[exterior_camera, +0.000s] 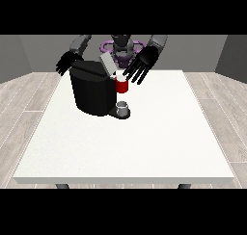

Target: Insert the coffee pod into the coffee machine and close the lid

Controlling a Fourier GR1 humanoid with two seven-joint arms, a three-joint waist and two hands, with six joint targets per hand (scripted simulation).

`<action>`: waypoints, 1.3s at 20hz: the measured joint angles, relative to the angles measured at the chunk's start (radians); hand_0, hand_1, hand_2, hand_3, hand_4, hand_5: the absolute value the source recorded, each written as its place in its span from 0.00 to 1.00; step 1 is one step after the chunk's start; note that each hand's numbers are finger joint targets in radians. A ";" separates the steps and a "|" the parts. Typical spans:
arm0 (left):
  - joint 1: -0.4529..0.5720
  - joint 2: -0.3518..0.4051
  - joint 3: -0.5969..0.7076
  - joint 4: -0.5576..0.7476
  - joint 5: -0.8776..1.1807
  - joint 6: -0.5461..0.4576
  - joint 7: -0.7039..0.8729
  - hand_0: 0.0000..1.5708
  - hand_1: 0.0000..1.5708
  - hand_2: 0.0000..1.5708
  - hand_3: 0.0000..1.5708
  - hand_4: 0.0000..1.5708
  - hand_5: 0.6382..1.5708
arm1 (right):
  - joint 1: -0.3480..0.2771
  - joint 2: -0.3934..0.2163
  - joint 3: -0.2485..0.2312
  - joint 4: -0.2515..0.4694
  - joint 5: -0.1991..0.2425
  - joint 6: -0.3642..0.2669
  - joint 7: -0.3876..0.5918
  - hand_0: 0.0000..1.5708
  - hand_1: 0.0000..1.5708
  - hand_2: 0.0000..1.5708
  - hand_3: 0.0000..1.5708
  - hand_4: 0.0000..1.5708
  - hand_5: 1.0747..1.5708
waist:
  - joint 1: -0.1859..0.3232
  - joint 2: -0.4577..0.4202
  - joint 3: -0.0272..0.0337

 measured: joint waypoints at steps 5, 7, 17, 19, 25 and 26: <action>0.038 -0.026 -0.007 -0.019 -0.008 0.008 0.001 0.00 0.00 0.00 0.00 0.00 1.00 | 0.031 0.010 -0.008 0.011 -0.010 -0.001 -0.027 0.00 0.00 0.00 0.00 0.28 1.00 | 0.028 -0.038 -0.0002; 0.051 -0.040 -0.002 -0.022 -0.001 0.001 0.009 0.00 0.00 0.00 0.00 0.00 1.00 | 0.054 0.017 0.000 0.008 -0.006 -0.002 -0.032 0.00 0.00 0.00 0.00 0.27 1.00 | 0.033 -0.065 -0.0005; 0.194 -0.178 0.186 -0.034 0.233 0.007 -0.017 0.00 0.00 0.00 0.00 0.00 1.00 | 0.146 -0.017 -0.011 -0.018 -0.019 0.033 -0.031 0.00 0.00 0.00 0.00 0.25 1.00 | 0.127 -0.235 -0.0019; 0.240 -0.221 0.218 -0.035 0.285 0.000 -0.034 0.00 0.00 0.00 0.00 0.00 1.00 | 0.157 -0.033 -0.009 -0.025 -0.019 0.046 -0.019 0.00 0.00 0.00 0.00 0.24 1.00 | 0.160 -0.282 -0.0019; 0.380 -0.293 0.273 -0.044 0.382 -0.020 -0.080 0.00 0.00 0.00 0.00 0.14 1.00 | 0.135 -0.095 -0.007 -0.088 -0.045 0.116 0.063 0.00 0.00 0.00 0.00 0.03 1.00 | 0.234 -0.391 -0.0015; 0.400 -0.314 0.276 -0.050 0.396 -0.023 -0.077 0.00 0.00 0.00 0.00 0.14 1.00 | 0.140 -0.105 -0.010 -0.088 -0.049 0.127 0.065 0.00 0.00 0.00 0.00 0.00 1.00 | 0.249 -0.408 -0.0016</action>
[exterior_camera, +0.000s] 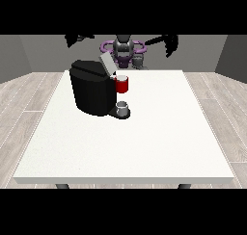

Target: Insert the coffee pod into the coffee machine and close the lid

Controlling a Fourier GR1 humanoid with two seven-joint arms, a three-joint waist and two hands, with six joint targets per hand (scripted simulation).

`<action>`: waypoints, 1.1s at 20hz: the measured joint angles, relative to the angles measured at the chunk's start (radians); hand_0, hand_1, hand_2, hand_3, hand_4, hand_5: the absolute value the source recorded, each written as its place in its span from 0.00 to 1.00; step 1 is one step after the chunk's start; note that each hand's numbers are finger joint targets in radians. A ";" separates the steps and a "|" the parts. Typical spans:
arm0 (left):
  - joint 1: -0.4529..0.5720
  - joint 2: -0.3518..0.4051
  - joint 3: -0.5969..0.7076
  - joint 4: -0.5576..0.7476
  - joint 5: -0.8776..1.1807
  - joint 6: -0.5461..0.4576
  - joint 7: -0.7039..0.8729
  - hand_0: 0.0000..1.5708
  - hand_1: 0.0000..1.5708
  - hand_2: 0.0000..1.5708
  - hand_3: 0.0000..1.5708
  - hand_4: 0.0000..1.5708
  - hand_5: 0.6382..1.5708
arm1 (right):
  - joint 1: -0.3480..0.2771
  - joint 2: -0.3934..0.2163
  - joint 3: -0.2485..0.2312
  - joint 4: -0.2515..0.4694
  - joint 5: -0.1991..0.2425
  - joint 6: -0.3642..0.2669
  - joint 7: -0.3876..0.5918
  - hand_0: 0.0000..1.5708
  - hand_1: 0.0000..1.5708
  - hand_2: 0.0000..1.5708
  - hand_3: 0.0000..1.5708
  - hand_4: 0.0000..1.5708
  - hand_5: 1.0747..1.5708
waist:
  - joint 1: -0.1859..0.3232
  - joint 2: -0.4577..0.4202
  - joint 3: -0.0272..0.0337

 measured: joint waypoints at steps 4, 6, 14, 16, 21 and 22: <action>0.058 -0.036 0.013 -0.025 0.048 -0.021 -0.001 0.00 0.00 0.00 0.00 0.00 1.00 | -0.044 -0.014 0.003 -0.018 -0.009 0.018 0.037 0.00 0.00 0.00 0.00 0.00 1.00 | 0.055 -0.016 0.0007; 0.080 -0.058 0.009 -0.050 0.069 -0.028 0.006 0.00 0.00 0.00 0.00 0.00 1.00 | -0.069 -0.024 0.005 -0.018 -0.002 0.023 0.050 0.00 0.00 0.00 0.00 0.00 1.00 | 0.078 -0.013 0.0006; 0.191 -0.107 -0.007 -0.166 0.165 -0.077 0.038 0.00 0.00 0.00 0.00 0.00 1.00 | -0.108 -0.035 0.035 0.012 0.038 0.052 0.055 0.00 0.00 0.00 0.00 0.00 1.00 | 0.150 -0.007 0.0011; 0.217 -0.113 -0.016 -0.214 0.182 -0.076 0.043 0.00 0.00 0.00 0.00 0.06 1.00 | -0.128 -0.036 0.035 0.026 0.044 0.061 0.047 0.00 0.00 0.00 0.00 0.00 1.00 | 0.155 0.014 0.0010; 0.286 -0.128 -0.072 -0.345 0.242 -0.078 0.094 0.00 0.00 0.00 0.00 0.00 1.00 | -0.179 -0.025 0.012 0.094 0.034 0.068 0.038 0.00 0.00 0.00 0.00 0.00 1.00 | 0.180 0.042 0.0013; 0.300 -0.131 -0.084 -0.372 0.248 -0.071 0.100 0.00 0.00 0.00 0.00 0.00 1.00 | -0.196 -0.028 0.004 0.107 0.030 0.072 0.040 0.00 0.00 0.00 0.00 0.00 1.00 | 0.180 0.053 0.0013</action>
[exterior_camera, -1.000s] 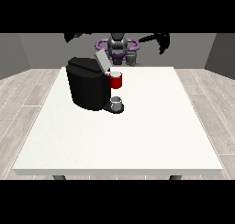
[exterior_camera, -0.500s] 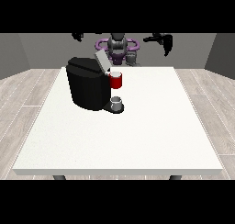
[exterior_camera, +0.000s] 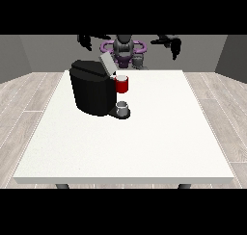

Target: Insert the coffee pod into the coffee machine and close the lid

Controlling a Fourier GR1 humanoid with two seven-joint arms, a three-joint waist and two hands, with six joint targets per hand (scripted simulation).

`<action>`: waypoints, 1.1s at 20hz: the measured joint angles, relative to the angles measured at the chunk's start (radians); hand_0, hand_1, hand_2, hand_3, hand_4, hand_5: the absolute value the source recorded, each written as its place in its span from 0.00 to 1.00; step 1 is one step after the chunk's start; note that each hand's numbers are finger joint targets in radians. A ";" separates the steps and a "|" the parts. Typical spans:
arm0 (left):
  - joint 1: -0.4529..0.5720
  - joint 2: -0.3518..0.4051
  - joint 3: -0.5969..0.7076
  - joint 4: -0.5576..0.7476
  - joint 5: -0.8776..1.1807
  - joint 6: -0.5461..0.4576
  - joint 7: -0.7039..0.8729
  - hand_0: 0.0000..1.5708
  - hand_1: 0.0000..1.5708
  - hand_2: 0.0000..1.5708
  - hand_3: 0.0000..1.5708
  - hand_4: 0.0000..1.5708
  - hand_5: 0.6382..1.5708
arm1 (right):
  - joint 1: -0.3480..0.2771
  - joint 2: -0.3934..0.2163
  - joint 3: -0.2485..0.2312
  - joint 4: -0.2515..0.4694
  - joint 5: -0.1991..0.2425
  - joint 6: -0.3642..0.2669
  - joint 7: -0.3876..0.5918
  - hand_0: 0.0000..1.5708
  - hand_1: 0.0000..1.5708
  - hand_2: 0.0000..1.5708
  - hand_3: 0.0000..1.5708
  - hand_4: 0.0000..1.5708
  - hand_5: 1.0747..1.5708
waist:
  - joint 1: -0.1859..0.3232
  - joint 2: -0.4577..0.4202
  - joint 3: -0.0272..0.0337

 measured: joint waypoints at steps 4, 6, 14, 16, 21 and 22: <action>0.042 0.000 -0.007 -0.082 0.032 0.013 0.034 0.00 0.00 0.00 0.00 0.00 1.00 | -0.029 0.006 -0.011 0.040 -0.007 0.010 0.001 0.00 0.00 0.00 0.00 0.00 1.00 | -0.005 0.036 -0.0002; 0.052 0.000 -0.013 -0.122 0.044 0.021 0.038 0.00 0.00 0.00 0.00 0.00 1.00 | -0.057 0.002 -0.023 0.074 -0.005 0.011 -0.019 0.00 0.00 0.00 0.00 0.00 1.00 | -0.001 0.069 -0.0001; 0.123 0.039 -0.028 -0.241 0.094 0.031 0.077 0.00 0.00 0.00 0.00 0.00 1.00 | -0.152 0.019 -0.015 0.150 0.019 0.014 -0.035 0.00 0.00 0.00 0.00 0.00 1.00 | -0.026 0.133 -0.0002; 0.143 0.039 -0.045 -0.281 0.103 0.026 0.100 0.00 0.00 0.00 0.00 0.00 1.00 | -0.163 0.010 -0.022 0.185 0.027 0.021 -0.058 0.00 0.00 0.00 0.00 0.00 1.00 | -0.015 0.140 -0.0005; 0.171 0.052 -0.052 -0.313 0.110 0.050 0.083 0.00 0.00 0.00 0.00 0.00 1.00 | -0.219 0.020 -0.011 0.218 0.048 0.023 -0.061 0.00 0.00 0.00 0.00 0.00 1.00 | -0.035 0.162 -0.0010; 0.176 0.047 -0.063 -0.330 0.116 0.048 0.096 0.00 0.00 0.00 0.00 0.00 1.00 | -0.233 0.016 -0.018 0.234 0.050 0.021 -0.060 0.00 0.00 0.00 0.00 0.00 1.00 | -0.028 0.164 -0.0009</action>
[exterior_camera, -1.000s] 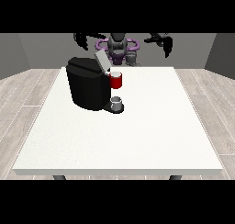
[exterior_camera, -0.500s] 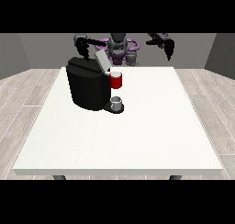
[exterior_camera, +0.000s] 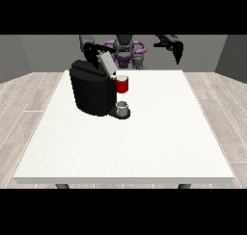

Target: Insert the coffee pod into the coffee machine and close the lid

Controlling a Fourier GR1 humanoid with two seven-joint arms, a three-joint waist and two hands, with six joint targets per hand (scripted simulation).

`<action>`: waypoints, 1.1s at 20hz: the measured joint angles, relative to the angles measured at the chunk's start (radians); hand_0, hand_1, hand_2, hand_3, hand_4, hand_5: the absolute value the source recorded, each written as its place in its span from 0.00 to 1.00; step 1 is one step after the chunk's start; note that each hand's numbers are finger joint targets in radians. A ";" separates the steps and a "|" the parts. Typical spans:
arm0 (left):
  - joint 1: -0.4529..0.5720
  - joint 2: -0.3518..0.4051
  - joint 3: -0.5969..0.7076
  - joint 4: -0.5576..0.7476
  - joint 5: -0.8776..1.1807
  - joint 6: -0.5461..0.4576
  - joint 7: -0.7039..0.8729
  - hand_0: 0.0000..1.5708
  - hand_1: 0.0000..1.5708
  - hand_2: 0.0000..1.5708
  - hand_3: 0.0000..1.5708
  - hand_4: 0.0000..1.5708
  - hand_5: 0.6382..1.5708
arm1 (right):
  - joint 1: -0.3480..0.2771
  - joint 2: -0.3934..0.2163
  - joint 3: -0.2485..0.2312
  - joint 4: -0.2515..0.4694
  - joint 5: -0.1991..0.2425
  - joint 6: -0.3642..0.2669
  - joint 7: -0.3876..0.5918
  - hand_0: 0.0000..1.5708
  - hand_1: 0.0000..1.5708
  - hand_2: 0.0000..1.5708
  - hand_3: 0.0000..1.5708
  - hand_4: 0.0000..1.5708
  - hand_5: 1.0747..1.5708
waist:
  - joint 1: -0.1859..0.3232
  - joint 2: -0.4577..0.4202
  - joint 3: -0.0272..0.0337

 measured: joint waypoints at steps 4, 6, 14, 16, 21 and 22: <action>0.010 0.019 0.007 -0.011 0.022 0.000 -0.013 0.00 0.00 0.00 0.00 0.00 1.00 | -0.033 -0.007 -0.008 0.027 0.005 0.012 -0.029 0.00 0.00 0.00 0.00 0.00 1.00 | -0.007 0.021 -0.0018; 0.004 0.014 -0.005 -0.031 0.020 0.017 0.011 0.00 0.00 0.00 0.00 0.00 1.00 | -0.044 0.001 -0.006 0.043 0.014 0.006 -0.040 0.00 0.00 0.00 0.00 0.00 1.00 | -0.006 0.020 -0.0026; 0.010 0.035 -0.012 -0.046 0.021 0.034 0.002 0.00 0.00 0.00 0.00 0.00 1.00 | -0.092 0.010 -0.005 0.069 0.032 0.001 -0.085 0.00 0.00 0.00 0.00 0.00 1.00 | -0.003 0.040 -0.0027; 0.009 0.030 -0.024 -0.055 0.018 0.039 0.010 0.00 0.00 0.00 0.00 0.00 1.00 | -0.102 0.010 -0.003 0.086 0.040 0.000 -0.084 0.00 0.00 0.00 0.00 0.12 1.00 | 0.003 0.047 -0.0031; 0.008 0.032 -0.024 -0.027 0.009 0.064 -0.007 0.00 0.00 0.00 0.00 0.02 1.00 | -0.143 0.028 0.025 0.101 0.062 0.008 -0.052 0.00 0.00 0.00 0.00 0.00 1.00 | -0.009 0.050 -0.0010; 0.006 0.030 -0.027 -0.027 0.011 0.065 -0.004 0.00 0.00 0.00 0.00 0.08 1.00 | -0.157 0.032 0.029 0.105 0.071 0.000 -0.044 0.00 0.00 0.00 0.00 0.04 1.00 | -0.006 0.049 -0.0007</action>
